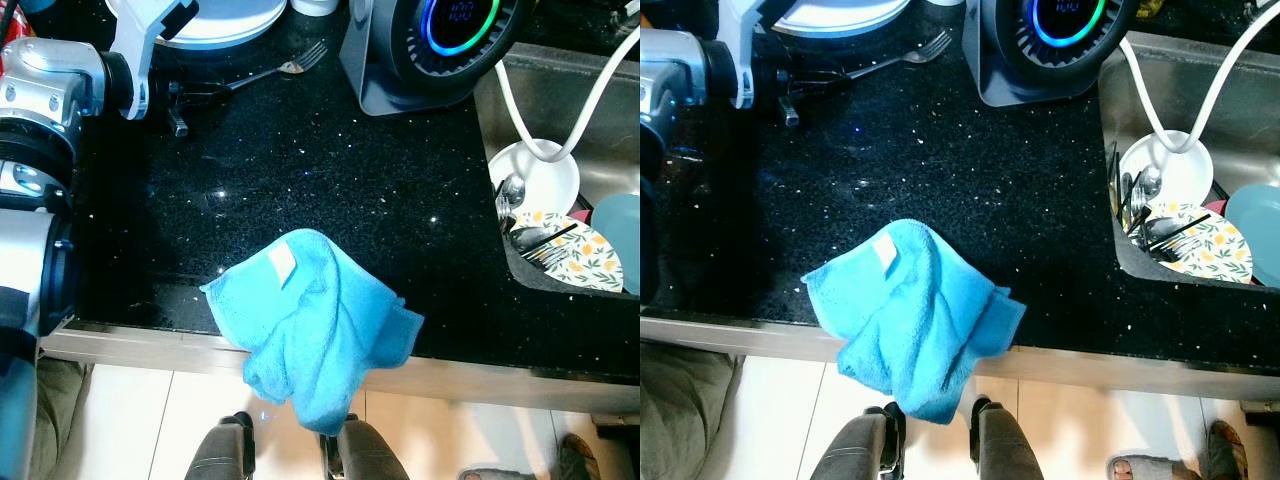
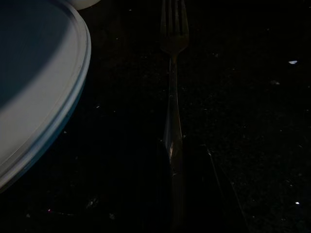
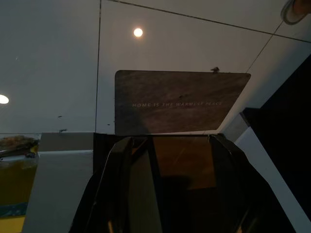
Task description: Kitchen organization
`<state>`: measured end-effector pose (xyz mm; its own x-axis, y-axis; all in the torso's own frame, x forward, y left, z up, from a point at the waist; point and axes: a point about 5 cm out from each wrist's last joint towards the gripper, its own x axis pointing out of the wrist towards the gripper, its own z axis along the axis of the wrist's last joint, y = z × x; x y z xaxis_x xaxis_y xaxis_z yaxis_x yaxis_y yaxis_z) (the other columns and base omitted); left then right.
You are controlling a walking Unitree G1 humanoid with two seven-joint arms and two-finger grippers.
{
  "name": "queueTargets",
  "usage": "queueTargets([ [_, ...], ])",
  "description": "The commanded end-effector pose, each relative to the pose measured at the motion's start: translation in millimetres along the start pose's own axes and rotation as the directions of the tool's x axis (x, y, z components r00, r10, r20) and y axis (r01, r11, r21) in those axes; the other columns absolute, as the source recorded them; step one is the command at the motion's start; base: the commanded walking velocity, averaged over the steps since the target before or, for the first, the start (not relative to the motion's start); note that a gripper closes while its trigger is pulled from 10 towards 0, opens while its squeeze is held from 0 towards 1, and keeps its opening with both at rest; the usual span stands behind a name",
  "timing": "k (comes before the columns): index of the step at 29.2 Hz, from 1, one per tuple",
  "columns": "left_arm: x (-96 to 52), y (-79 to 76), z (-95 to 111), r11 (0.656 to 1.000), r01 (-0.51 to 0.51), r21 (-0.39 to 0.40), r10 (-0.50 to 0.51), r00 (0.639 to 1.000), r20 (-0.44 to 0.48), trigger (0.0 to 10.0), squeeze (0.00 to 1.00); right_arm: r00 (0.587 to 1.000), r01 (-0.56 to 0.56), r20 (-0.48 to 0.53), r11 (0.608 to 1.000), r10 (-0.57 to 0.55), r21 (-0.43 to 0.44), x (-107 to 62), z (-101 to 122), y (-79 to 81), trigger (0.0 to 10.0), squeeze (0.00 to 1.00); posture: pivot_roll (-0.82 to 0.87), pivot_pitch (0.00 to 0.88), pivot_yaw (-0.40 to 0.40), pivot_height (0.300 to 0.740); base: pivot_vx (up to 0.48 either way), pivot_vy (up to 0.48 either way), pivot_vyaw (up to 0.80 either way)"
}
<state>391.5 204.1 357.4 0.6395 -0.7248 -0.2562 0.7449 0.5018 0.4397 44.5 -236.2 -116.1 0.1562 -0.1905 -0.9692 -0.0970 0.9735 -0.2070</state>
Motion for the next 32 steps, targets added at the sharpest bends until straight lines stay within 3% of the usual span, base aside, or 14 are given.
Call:
queueTargets([
  [1, -0.3, -7.6, -34, 0.995, 0.041, -0.091, -0.052, 0.991, -0.122, 0.0, 0.0, 0.999, -0.003, -0.044, 1.0, 0.003, 0.015, -0.9, -15, 0.9, 10.0, 0.0, -0.07, 0.379, -0.038, 0.74, 0.0, 0.0, 0.0],
  [3, -0.8, -6.9, -32, 0.994, 0.038, -0.098, -0.048, 0.994, -0.096, 0.0, 0.0, 0.999, -0.003, -0.042, 1.0, 0.004, 0.016, -0.9, -14, 1.1, 10.0, 0.0, -0.06, 0.372, -0.038, 0.74, 0.0, 0.0, 0.0],
  [7, -5.1, -1.0, -11, 0.992, 0.027, -0.12, -0.019, 0.998, 0.068, 0.0, 0.0, 0.999, -0.006, -0.032, 1.0, 0.006, 0.018, -0.6, -11, 2.7, 10.0, 0.0, -0.05, 0.352, -0.034, 0.74, 0.0, 0.0, 0.0],
  [8, -5.1, -1.0, -11, 0.992, 0.027, -0.12, -0.019, 0.998, 0.068, 0.0, 0.0, 0.999, -0.006, -0.032, 1.0, 0.006, 0.018, -0.6, -11, 2.7, 10.0, 0.0, -0.05, 0.352, -0.034, 0.74, 0.0, 0.0, 0.0],
  [9, -8.3, 2.3, 2, 0.993, 0.019, -0.117, -0.001, 0.988, 0.156, 0.0, 0.0, 1.0, -0.008, -0.026, 1.0, 0.008, 0.019, -0.4, -8, 3.5, 10.0, 0.0, -0.05, 0.345, -0.035, 0.74, 0.0, 0.0, 0.0],
  [13, -10.0, 2.2, 25, 0.994, 0.053, -0.098, -0.018, 0.945, 0.327, 0.0, 0.0, 1.0, -0.011, -0.016, 1.0, 0.011, 0.017, 0.0, -4, 4.4, 10.0, 0.0, -0.04, 0.326, -0.04, 0.74, 0.0, 0.0, 0.0],
  [18, -8.5, -4.6, 39, 0.989, 0.129, -0.066, -0.088, 0.895, 0.437, 0.0, 0.0, 1.0, -0.011, -0.007, 1.0, 0.011, 0.017, 0.2, -1, 5.0, 10.0, 0.0, -0.04, 0.316, -0.038, 0.74, 0.0, 0.0, 0.0],
  [20, -8.2, -13.0, 51, 0.985, 0.17, -0.019, -0.137, 0.847, 0.513, 0.0, 0.0, 1.0, -0.011, 0.0, 1.0, 0.011, 0.021, 0.4, 2, 5.9, 10.0, 0.0, -0.04, 0.309, -0.034, 0.74, 0.0, 0.0, 0.0],
  [27, -16.2, -27.2, 70, 0.986, 0.16, 0.045, -0.154, 0.781, 0.605, 0.0, 0.0, 1.0, -0.017, 0.009, 0.999, 0.017, 0.032, 0.7, 7, 8.9, 10.0, 0.0, -0.02, 0.289, -0.028, 0.74, 0.0, 0.0, 0.0],
  [31, -21.5, -32.6, 76, 0.989, 0.129, 0.067, -0.142, 0.768, 0.625, 0.0, 0.0, 1.0, -0.021, 0.012, 0.999, 0.021, 0.033, 0.7, 9, 10.1, 10.0, 0.0, -0.01, 0.285, -0.026, 0.74, 0.0, 0.0, 0.0],
  [32, -29.2, -39.6, 82, 0.992, 0.108, 0.069, -0.127, 0.74, 0.661, 0.0, 0.0, 1.0, -0.026, 0.015, 0.999, 0.025, 0.033, 0.8, 11, 11.4, 10.0, 0.0, 0.0, 0.278, -0.025, 0.74, 0.0, 0.0, 0.0],
])
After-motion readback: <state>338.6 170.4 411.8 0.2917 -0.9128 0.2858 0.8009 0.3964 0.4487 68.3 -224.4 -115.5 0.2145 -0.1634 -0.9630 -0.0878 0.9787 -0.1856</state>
